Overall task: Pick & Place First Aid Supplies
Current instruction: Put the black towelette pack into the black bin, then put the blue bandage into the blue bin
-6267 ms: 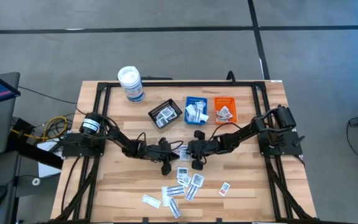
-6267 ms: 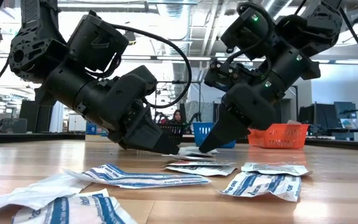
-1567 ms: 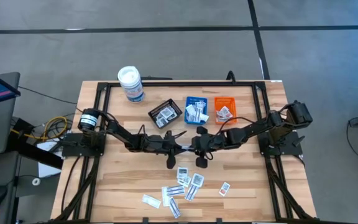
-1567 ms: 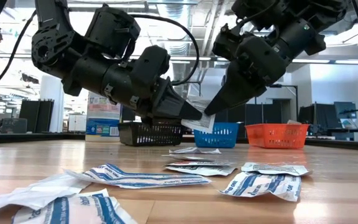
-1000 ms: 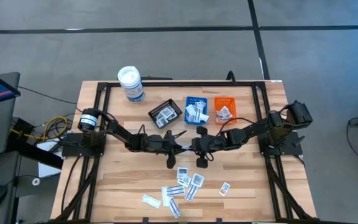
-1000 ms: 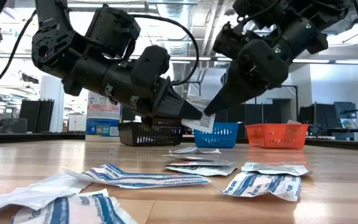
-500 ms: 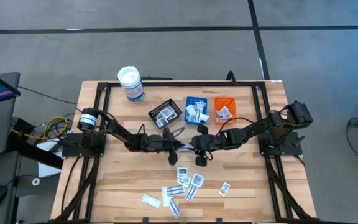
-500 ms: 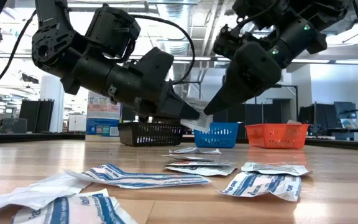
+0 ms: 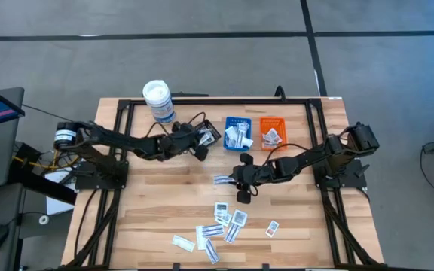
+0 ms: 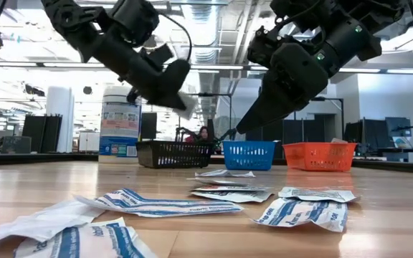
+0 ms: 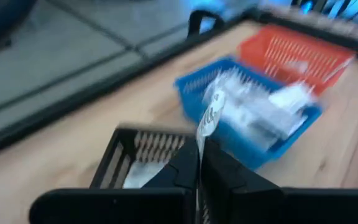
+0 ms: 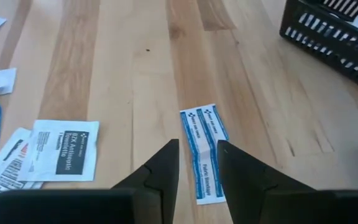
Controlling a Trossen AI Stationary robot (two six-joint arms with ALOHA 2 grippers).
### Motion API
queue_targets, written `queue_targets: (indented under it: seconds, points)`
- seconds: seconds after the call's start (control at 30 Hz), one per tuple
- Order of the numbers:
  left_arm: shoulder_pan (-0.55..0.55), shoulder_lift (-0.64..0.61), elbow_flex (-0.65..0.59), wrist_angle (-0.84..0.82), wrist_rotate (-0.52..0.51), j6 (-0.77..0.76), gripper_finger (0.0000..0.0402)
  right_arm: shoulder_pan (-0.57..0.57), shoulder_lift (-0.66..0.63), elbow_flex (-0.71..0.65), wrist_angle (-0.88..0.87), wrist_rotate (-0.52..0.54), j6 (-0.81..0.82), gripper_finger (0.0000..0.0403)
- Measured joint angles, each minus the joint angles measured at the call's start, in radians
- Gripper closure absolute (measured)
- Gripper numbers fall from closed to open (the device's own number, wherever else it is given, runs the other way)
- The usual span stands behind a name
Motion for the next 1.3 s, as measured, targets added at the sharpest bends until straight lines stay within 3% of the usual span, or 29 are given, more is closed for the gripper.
queue_targets:
  seconds: [0.17,0.4,0.63,0.83,0.9,1.13,1.3]
  points:
    - [0.053,0.021,-0.001,-0.115,0.014,-0.051,0.0384,0.000,0.000,0.000,0.000,0.001,0.000,0.0301]
    - [0.065,0.086,-0.001,-0.113,0.015,-0.049,0.0328,0.006,0.000,0.000,-0.003,-0.006,0.000,0.0301]
    - [-0.012,0.060,-0.002,-0.071,0.019,-0.039,0.0284,0.008,0.000,0.000,-0.003,-0.006,0.000,0.0301]
    - [-0.158,0.020,-0.001,0.018,0.232,-0.037,0.0289,0.008,0.000,0.000,-0.005,-0.007,0.000,0.0301]
    - [-0.212,0.022,-0.001,0.019,0.253,-0.037,0.0293,0.008,0.000,0.000,-0.004,-0.007,0.000,0.0301]
    - [-0.341,0.102,0.000,0.028,0.119,-0.059,0.0298,0.006,0.000,0.000,-0.014,-0.006,0.001,0.0301]
    - [-0.356,0.209,0.000,0.102,0.110,-0.087,0.0298,-0.014,0.000,-0.010,-0.026,-0.004,0.122,0.0301]
